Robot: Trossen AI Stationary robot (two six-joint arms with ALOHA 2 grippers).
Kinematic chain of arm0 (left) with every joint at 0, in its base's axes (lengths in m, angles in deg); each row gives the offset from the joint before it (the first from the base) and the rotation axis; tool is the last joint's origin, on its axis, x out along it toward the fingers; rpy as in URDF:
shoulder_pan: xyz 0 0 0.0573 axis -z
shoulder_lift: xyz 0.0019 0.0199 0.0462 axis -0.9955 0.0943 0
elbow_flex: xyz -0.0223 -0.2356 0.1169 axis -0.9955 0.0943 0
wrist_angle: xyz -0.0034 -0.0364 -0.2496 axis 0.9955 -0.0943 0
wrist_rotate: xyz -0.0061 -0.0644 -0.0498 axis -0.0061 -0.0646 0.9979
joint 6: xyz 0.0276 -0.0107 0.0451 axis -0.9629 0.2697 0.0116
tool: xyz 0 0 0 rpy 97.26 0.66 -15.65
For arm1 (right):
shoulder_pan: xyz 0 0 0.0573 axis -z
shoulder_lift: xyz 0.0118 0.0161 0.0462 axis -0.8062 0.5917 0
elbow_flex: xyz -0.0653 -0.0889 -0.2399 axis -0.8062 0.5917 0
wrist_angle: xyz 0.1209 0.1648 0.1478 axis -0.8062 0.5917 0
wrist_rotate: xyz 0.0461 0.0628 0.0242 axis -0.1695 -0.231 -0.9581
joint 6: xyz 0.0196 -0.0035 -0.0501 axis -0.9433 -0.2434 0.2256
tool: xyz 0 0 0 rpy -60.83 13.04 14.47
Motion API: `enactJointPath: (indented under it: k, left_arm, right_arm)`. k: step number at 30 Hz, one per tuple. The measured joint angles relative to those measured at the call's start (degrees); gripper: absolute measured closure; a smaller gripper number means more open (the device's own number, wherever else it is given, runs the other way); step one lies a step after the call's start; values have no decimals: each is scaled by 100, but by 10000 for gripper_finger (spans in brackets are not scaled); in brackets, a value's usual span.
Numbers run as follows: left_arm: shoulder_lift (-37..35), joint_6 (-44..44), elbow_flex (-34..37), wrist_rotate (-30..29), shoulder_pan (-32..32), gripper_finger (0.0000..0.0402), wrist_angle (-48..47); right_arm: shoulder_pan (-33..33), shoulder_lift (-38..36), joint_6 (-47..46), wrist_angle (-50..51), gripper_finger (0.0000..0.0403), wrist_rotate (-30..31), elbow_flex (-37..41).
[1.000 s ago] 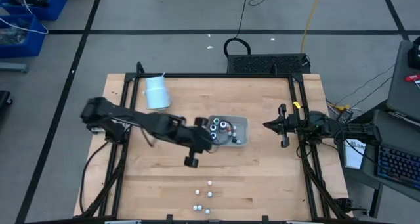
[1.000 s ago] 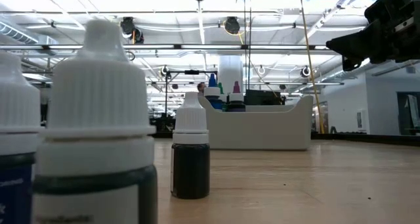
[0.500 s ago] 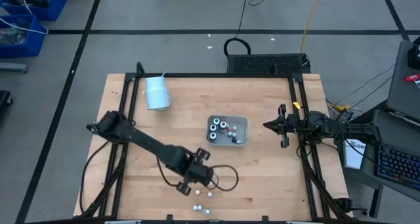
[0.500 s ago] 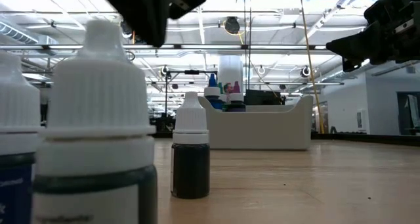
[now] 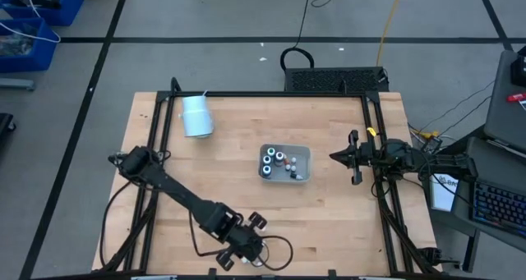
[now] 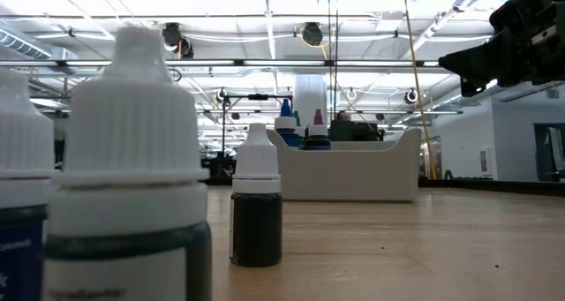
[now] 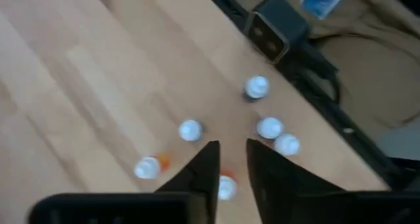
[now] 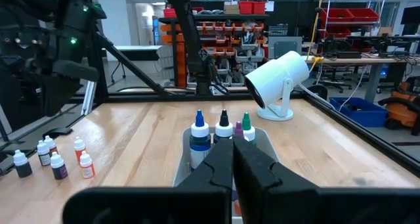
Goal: Pick & Place food coloring
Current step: Put the bottom orange food coloring bottle into the bin
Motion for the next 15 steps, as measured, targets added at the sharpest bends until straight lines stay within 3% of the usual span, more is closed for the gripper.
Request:
enactJointPath:
  k: [8, 15]
  left_arm:
    - [63, -34, 0, 26, -1, 215, -77]
    - [57, -70, 68, 43, -63, 184, 43]
  right_arm:
    - [0, -2, -127, 11, 403, 4, 0]
    - [2, -2, -118, 17, 403, 4, 0]
